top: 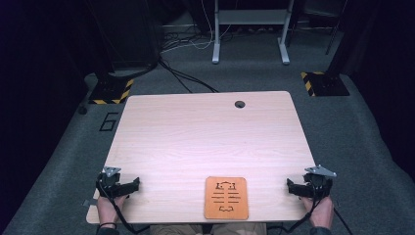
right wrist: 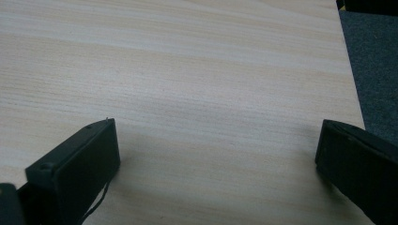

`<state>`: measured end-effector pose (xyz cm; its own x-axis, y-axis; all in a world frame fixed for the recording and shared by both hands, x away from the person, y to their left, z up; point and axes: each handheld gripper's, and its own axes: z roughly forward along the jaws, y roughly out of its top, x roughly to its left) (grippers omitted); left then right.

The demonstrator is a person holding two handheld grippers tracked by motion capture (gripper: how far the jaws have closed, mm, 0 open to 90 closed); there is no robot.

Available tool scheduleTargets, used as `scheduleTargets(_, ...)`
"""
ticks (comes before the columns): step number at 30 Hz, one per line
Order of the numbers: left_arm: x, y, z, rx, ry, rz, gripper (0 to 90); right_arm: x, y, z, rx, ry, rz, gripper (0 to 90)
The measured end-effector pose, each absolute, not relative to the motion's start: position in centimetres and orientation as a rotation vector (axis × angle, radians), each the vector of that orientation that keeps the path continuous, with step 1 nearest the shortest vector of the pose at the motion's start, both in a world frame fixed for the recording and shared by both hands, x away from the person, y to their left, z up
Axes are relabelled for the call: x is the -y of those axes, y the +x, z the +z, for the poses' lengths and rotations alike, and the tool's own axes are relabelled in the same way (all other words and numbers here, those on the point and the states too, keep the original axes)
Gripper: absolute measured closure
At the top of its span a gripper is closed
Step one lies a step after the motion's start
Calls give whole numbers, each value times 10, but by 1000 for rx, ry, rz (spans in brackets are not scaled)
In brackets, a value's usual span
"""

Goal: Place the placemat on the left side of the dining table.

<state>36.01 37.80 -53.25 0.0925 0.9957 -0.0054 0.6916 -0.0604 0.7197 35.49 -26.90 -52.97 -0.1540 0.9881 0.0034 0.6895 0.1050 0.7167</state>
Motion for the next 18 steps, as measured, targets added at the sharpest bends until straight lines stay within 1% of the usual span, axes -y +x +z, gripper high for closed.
scheduleTargets(18,-378,361,-532,-1653,1816,697,0,267,355,-529,-1929,1624,804,0)
